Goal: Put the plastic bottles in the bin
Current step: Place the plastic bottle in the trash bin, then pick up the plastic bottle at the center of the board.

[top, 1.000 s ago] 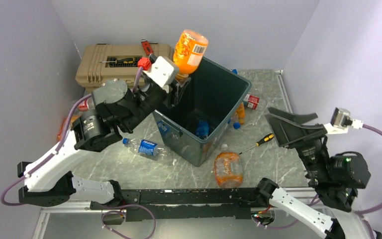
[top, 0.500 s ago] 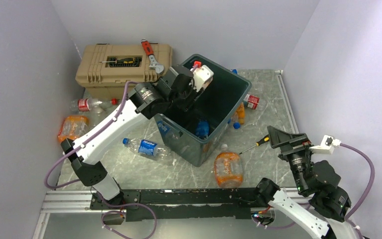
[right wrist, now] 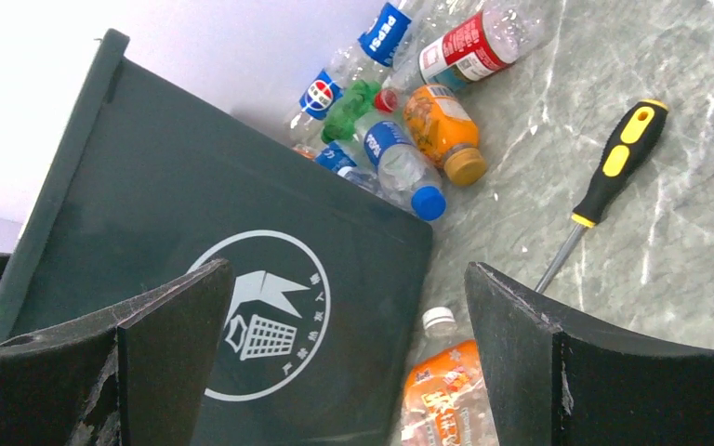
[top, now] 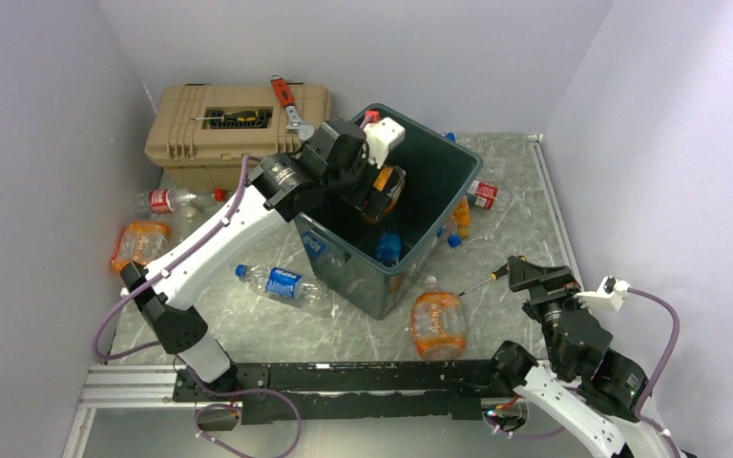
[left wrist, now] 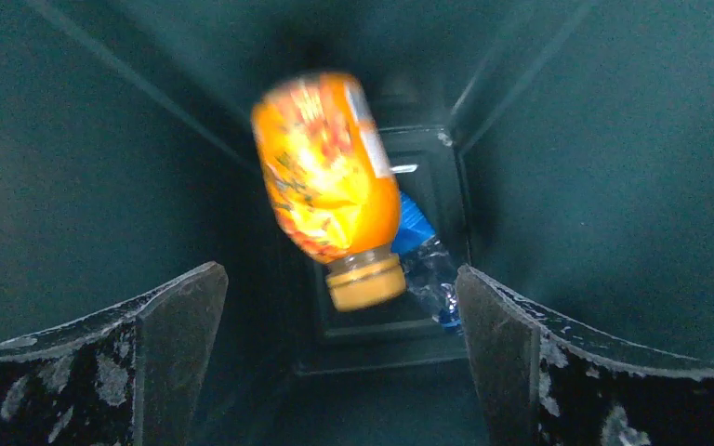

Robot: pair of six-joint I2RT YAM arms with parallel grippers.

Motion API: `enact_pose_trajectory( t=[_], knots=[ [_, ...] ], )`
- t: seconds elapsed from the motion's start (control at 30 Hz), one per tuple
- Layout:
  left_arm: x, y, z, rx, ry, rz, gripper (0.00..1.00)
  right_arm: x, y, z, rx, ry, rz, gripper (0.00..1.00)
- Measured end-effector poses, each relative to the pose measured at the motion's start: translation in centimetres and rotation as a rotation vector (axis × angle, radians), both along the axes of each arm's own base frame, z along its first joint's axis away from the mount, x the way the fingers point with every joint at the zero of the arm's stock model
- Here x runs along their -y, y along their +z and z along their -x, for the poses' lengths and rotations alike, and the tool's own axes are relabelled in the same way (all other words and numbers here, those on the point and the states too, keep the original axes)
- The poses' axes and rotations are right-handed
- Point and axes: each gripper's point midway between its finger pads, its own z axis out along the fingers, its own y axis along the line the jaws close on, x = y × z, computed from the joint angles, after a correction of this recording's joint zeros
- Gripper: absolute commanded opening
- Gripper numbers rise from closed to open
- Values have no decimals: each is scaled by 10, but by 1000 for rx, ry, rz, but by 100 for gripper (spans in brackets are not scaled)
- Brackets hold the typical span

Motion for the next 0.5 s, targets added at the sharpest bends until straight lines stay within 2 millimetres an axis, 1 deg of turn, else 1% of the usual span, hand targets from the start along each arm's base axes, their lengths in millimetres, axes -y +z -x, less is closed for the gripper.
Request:
enact_pose_trajectory(
  t=[0.07, 0.13, 0.2, 0.27, 0.33, 0.37, 0.43, 0.5],
  knots=[
    [3, 0, 0, 11, 1, 39, 100, 1, -2, 0, -5, 1, 21, 100],
    [1, 2, 3, 35, 7, 83, 100, 2, -1, 1, -5, 5, 43, 100],
    [-4, 10, 7, 68, 17, 139, 100, 4, 2, 3, 0, 10, 59, 100],
    [-13, 28, 11, 129, 35, 212, 100, 6, 7, 4, 8, 14, 75, 100],
    [-27, 53, 16, 212, 63, 295, 99, 7, 11, 4, 7, 14, 91, 100],
    [-36, 67, 19, 264, 86, 341, 99, 6, 12, 3, -1, 14, 107, 100],
    [-63, 96, 25, 367, 150, 421, 99, 2, 10, -2, -28, 11, 149, 100],
    [-88, 118, 28, 442, 226, 477, 99, -3, 7, -9, -59, 6, 196, 100]
  ],
)
